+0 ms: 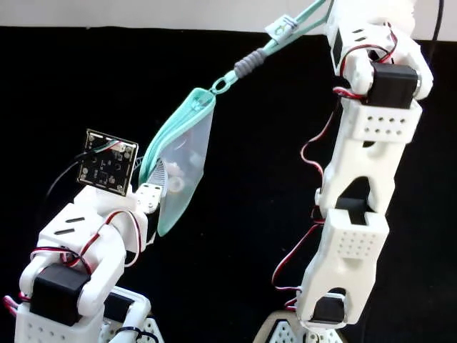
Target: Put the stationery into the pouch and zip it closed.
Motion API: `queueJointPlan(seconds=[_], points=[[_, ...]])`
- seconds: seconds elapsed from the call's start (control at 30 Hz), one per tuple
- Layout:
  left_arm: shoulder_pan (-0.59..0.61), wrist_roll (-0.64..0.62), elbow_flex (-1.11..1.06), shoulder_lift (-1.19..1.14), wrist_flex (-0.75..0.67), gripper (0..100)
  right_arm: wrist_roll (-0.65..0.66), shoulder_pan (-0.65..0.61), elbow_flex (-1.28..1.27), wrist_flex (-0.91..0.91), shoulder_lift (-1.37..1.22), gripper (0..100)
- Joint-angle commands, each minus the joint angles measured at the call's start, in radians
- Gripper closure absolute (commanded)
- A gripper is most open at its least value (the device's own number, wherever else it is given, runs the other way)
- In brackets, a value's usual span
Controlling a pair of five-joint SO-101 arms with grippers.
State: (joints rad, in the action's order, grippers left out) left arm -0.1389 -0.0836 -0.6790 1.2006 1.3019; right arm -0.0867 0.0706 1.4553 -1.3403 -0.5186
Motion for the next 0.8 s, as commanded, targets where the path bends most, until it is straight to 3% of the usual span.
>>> queueJointPlan(seconds=[0.0, 0.13, 0.3, 0.77], points=[[0.031, 0.005, -0.016, -0.002, 0.038, 99, 0.046, 0.054, -0.002, -0.058, -0.007, 98.9], [0.031, 0.005, -0.016, -0.002, 0.037, 99, 0.130, 0.008, -0.001, -0.211, -0.039, 96.3], [0.031, 0.005, -0.016, -0.002, 0.032, 99, 0.204, -0.079, 0.007, -0.417, -0.087, 81.0], [0.031, 0.005, -0.007, -0.002, 0.026, 99, 0.201, -0.283, -0.004, -0.424, -0.125, 79.3]])
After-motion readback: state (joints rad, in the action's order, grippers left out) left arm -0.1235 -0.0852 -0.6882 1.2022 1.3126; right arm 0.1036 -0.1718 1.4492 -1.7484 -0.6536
